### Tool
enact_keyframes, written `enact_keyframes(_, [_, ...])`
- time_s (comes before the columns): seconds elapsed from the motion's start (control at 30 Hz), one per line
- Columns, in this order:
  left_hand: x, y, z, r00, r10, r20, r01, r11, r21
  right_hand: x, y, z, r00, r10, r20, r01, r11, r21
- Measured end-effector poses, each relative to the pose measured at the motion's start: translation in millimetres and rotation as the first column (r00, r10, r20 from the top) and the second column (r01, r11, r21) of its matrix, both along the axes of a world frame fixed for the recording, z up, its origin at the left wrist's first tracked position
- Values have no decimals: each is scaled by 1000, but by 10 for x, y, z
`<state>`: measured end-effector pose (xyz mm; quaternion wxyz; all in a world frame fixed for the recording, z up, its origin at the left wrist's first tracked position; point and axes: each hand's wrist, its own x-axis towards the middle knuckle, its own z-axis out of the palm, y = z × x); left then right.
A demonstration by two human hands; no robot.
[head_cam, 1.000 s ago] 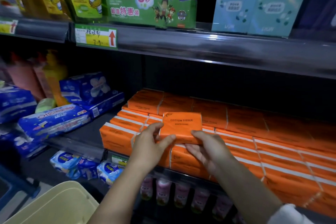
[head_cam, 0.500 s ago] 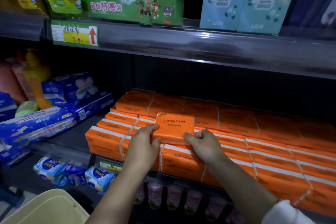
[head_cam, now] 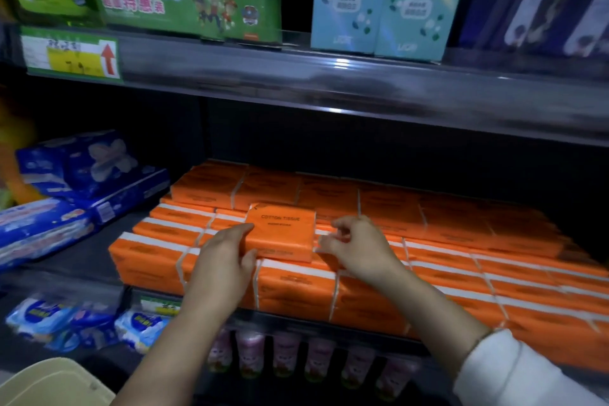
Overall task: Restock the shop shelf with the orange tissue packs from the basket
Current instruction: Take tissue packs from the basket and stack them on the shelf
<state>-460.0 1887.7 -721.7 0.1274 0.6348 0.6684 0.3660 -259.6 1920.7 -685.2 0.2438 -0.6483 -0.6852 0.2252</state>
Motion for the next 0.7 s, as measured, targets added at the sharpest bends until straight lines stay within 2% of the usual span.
enact_keyframes(0.13, [7, 29, -15, 999, 12, -37, -11, 1000, 18, 357, 27, 86, 965, -54, 255, 14, 988, 156])
enact_keyframes(0.3, [18, 44, -28, 996, 12, -87, -11, 1000, 11, 757, 123, 101, 859, -153, 489, 80, 983, 167])
enact_keyframes(0.53, [73, 25, -6, 994, 19, -112, -20, 1000, -5, 991, 193, 16, 840, -95, 534, 90, 995, 36])
enact_keyframes(0.7, [61, 34, -23, 998, -7, -64, 5, 999, -33, 991, 169, -52, 831, -107, 546, 87, 994, 62])
